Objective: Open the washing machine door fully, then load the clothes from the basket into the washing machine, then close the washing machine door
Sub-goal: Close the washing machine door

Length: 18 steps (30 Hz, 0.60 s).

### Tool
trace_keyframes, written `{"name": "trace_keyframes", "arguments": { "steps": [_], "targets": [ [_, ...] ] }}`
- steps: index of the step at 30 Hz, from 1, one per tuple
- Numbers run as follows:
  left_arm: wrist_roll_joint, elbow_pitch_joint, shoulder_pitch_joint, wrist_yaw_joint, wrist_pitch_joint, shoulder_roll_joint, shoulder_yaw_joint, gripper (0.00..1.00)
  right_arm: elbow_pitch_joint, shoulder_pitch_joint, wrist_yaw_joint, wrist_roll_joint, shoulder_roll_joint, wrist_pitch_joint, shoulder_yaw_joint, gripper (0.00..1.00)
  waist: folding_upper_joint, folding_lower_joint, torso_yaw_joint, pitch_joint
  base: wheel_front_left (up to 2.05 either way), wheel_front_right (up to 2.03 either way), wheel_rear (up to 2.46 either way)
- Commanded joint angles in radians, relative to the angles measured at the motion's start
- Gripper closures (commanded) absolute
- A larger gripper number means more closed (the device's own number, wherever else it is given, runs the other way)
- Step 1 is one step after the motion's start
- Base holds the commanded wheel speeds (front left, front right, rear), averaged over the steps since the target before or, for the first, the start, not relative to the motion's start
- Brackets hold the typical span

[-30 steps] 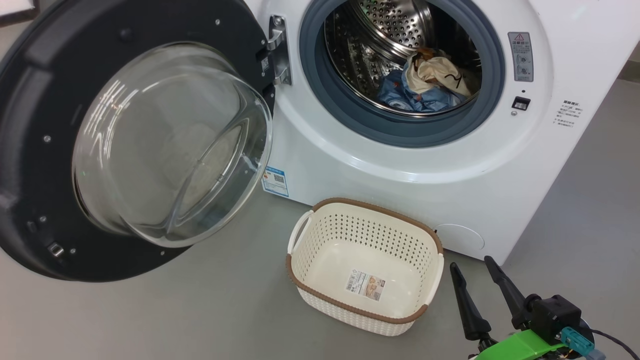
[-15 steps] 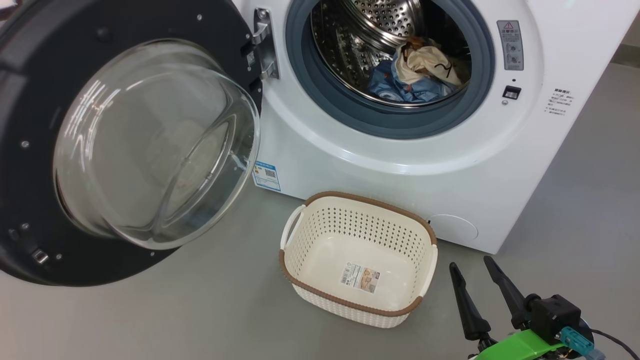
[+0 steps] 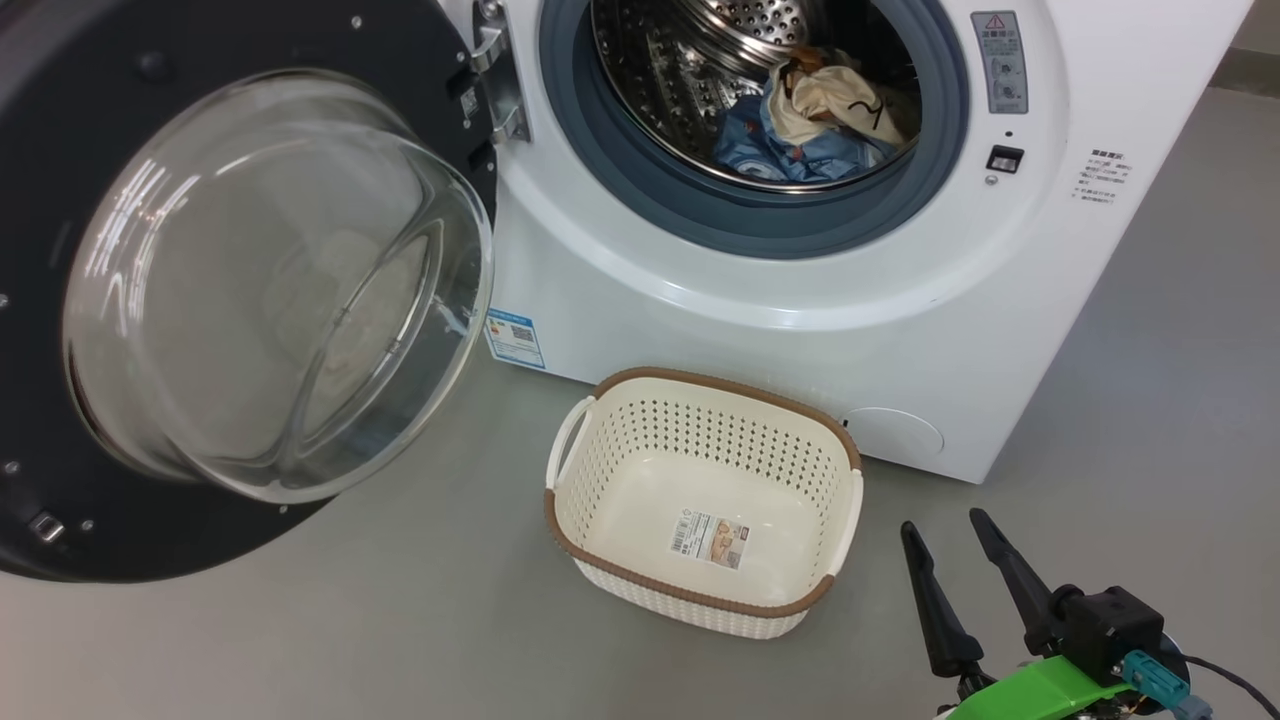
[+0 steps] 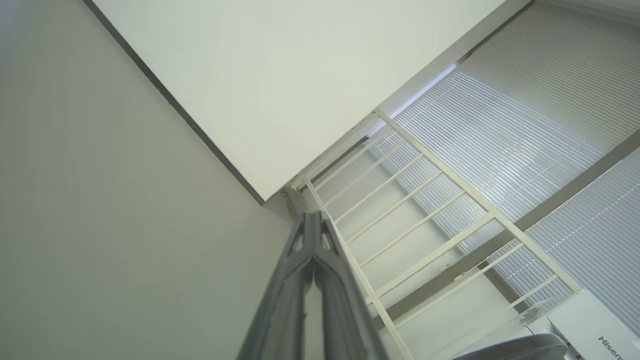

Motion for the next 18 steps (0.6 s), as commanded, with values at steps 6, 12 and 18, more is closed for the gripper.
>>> {"name": "trace_keyframes", "arguments": {
  "steps": [6,12,18],
  "targets": [
    [-0.144,0.121,-0.097,-0.003,0.172,0.139,0.056,1.00,-0.019,-0.046,0.006,-0.003,-0.003,-0.005,0.021,0.00,-0.0001,0.0000,-0.019,0.010,0.00,0.00,0.00],
    [-0.201,0.228,-0.136,-0.003,0.320,0.192,0.043,1.00,-0.016,-0.053,0.006,-0.013,-0.003,-0.005,0.023,0.00,-0.0001,0.0000,-0.036,0.022,0.00,0.00,0.00],
    [-0.265,0.283,-0.178,-0.003,0.447,0.214,0.045,1.00,-0.009,-0.065,0.006,-0.021,-0.003,-0.005,0.038,0.00,-0.0001,0.0000,-0.061,0.031,0.00,0.00,0.00]
  ]
}}
